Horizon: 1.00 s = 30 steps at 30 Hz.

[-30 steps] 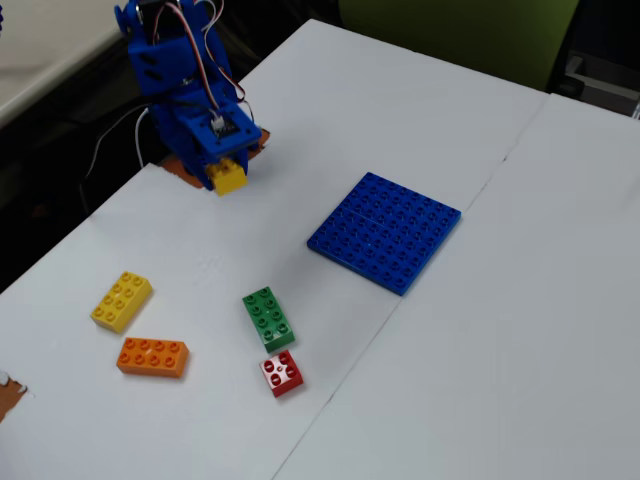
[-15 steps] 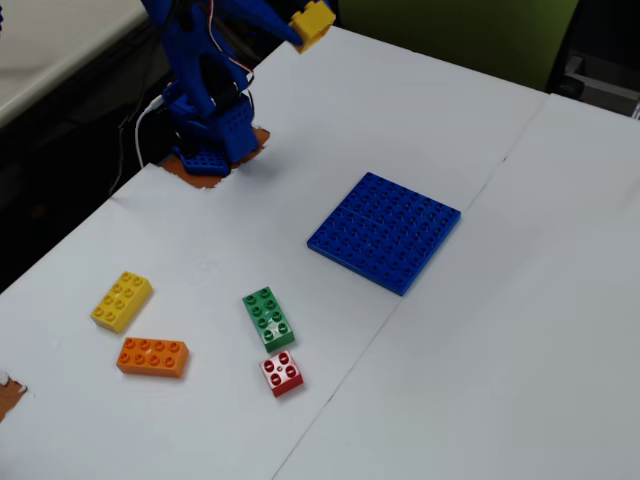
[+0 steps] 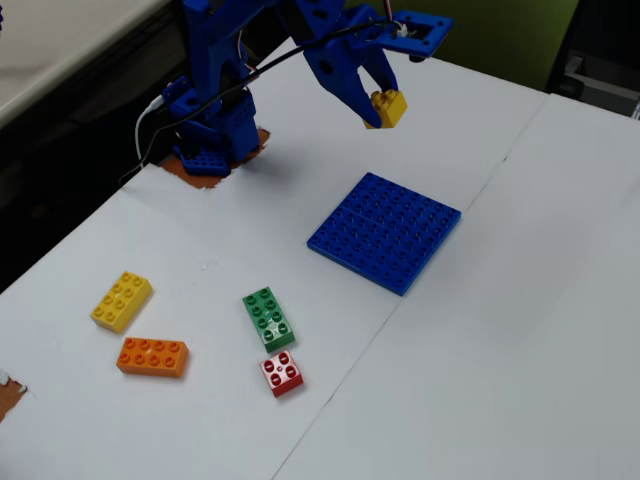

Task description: Pick up the 2x2 yellow block and go up the 8x8 blue block.

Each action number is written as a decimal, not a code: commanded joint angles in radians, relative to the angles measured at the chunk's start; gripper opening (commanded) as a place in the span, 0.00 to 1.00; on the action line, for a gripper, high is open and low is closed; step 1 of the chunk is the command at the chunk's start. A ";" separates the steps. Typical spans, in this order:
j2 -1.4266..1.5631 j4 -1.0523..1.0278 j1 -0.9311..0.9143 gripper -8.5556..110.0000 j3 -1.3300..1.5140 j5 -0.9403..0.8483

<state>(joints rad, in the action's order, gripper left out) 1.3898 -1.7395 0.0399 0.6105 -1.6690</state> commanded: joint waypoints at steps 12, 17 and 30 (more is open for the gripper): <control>-0.215 -0.005 -0.083 0.07 -0.005 -0.089; -0.255 0.005 -0.095 0.07 -0.040 -0.061; -0.279 0.095 -0.087 0.07 -0.040 0.032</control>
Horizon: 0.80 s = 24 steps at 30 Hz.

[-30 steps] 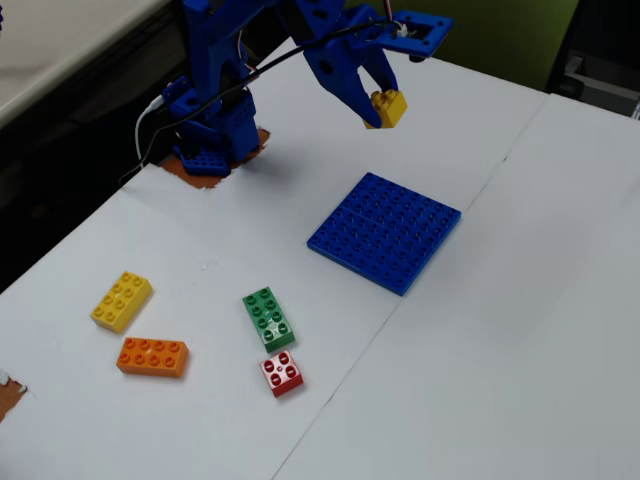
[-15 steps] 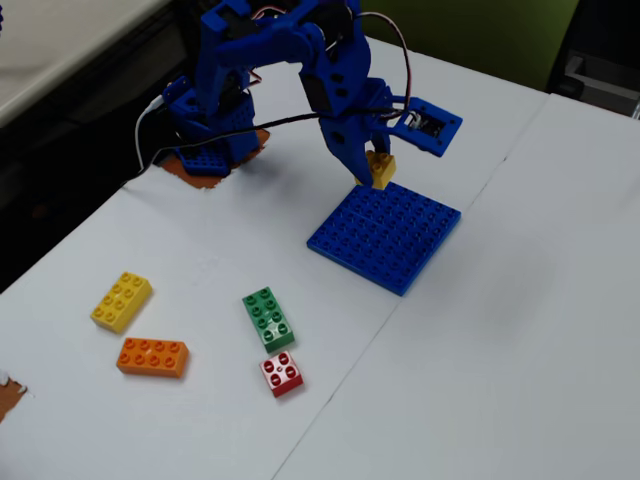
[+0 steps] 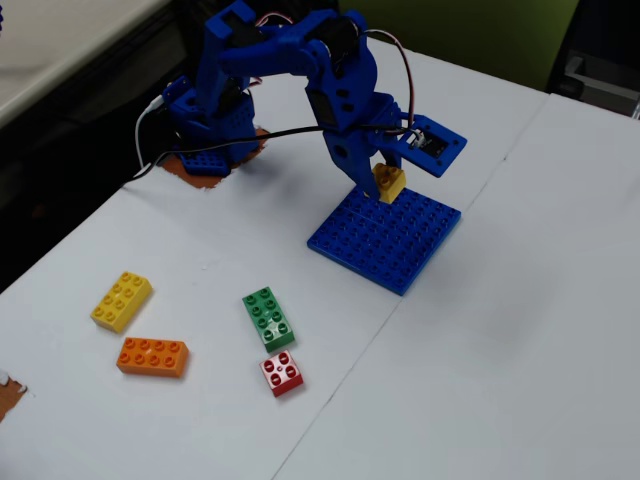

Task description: Pick up the 2x2 yellow block and go up the 8x8 blue block.

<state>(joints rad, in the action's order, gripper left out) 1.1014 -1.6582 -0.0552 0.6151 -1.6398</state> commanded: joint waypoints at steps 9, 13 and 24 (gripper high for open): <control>0.020 -0.021 0.014 0.07 -0.028 -0.023; 0.023 -0.044 0.011 0.07 -0.028 -0.052; 0.023 -0.049 0.011 0.07 -0.029 -0.069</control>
